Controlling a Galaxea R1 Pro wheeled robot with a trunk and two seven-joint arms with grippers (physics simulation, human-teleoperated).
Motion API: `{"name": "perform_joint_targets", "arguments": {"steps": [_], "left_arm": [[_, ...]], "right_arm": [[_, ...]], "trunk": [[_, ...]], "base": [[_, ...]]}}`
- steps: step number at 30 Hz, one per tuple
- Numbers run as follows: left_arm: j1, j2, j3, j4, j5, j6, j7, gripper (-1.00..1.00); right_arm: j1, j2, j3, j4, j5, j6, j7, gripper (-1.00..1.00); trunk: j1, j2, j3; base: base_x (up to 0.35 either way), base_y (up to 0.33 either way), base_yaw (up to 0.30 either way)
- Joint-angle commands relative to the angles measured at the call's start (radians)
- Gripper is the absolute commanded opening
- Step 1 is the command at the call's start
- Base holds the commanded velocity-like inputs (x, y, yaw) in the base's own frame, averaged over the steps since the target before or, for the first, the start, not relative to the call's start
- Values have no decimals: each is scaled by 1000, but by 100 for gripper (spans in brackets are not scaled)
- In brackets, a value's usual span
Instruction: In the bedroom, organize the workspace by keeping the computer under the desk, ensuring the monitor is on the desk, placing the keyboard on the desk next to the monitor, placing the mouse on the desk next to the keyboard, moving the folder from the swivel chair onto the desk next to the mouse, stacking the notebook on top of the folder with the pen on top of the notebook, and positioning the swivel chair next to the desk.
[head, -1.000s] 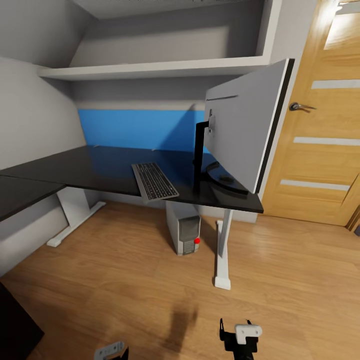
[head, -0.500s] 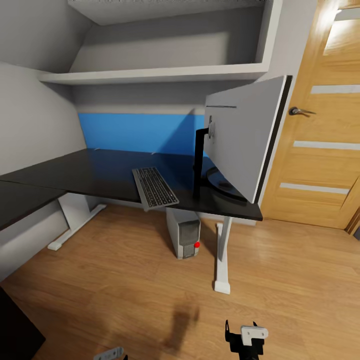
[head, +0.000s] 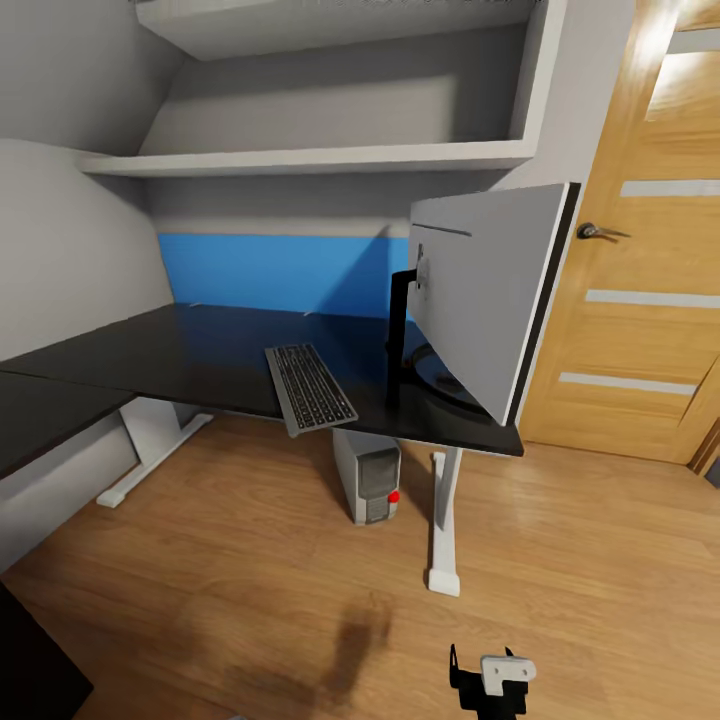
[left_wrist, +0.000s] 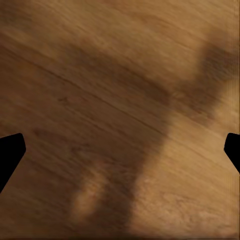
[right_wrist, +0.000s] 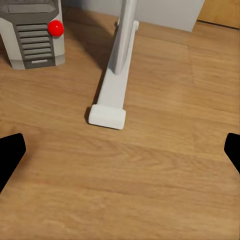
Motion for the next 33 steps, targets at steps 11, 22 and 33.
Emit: {"name": "perform_joint_targets", "arguments": {"steps": [11,22,33], "left_arm": [[0,0,1,15,6,-40,1,100],[0,0,1,18,7,-44,1,100],[0,0,1,25,7,-45,1,100]], "right_arm": [[-1,2,8,3,-3,-2,-7,100],[-1,2,8,10,-3,-2,-6,100],[-1,3,8,35,-4,0,15,100]], "trunk": [[-42,77,34],[-85,154,68],[-127,231,103]], "base": [[0,0,0],[0,0,0],[0,0,0]]}}
